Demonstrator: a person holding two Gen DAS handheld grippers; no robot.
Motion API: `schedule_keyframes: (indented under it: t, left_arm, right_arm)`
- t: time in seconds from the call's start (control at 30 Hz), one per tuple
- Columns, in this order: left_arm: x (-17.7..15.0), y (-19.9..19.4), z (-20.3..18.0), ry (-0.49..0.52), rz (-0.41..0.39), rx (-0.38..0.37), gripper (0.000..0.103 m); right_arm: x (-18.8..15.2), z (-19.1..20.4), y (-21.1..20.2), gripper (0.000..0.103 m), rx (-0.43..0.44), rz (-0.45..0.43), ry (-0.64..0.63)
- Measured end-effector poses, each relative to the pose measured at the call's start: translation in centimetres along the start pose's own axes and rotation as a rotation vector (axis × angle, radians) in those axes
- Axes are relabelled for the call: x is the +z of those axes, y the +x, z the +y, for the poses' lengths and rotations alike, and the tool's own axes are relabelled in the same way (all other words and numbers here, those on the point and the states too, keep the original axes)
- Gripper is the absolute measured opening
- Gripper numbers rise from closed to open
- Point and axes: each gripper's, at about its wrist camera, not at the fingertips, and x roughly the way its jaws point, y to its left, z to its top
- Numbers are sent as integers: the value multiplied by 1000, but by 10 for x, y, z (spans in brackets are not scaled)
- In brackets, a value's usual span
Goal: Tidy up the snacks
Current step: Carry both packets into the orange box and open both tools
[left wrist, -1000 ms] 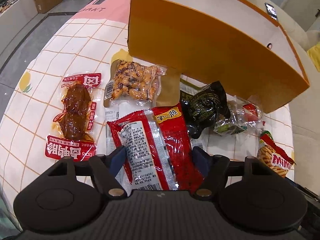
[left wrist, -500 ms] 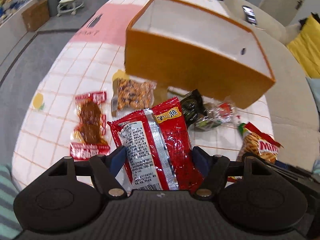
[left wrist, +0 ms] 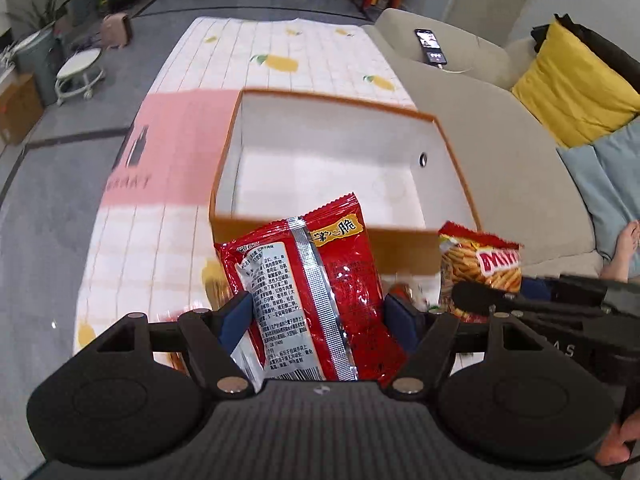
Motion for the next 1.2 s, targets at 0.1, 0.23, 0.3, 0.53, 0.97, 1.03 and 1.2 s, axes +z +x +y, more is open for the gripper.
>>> schedule_keyframes:
  t: [0.1,0.23,0.3,0.53,0.97,1.03,1.2]
  left_arm:
    - [27,3,-3,38,-14,19,83]
    - [60,11,-4,32,-57,19,83]
    - [72,20,-6,52,-65,16,83]
    - [109,83,-6,108,33,24,83]
    - [102,179,-7,287,279,156,83]
    - [104,189,-4,271,326,143,83]
    - [104,202,-2,268,372,137,83]
  right_arm:
    - [30,4,6,36,-14,-6,-50]
    - [69,-2,26,36,11,11,-36]
    - [85,-7,39,36,25,20,-27]
    - [113,-21,97,36,39,76,-1]
    - [101,-39,203,36,28,379,-66]
    - [100,-41,213,37,16,406,-76]
    - [102,-43,224,37,-15,457,-74]
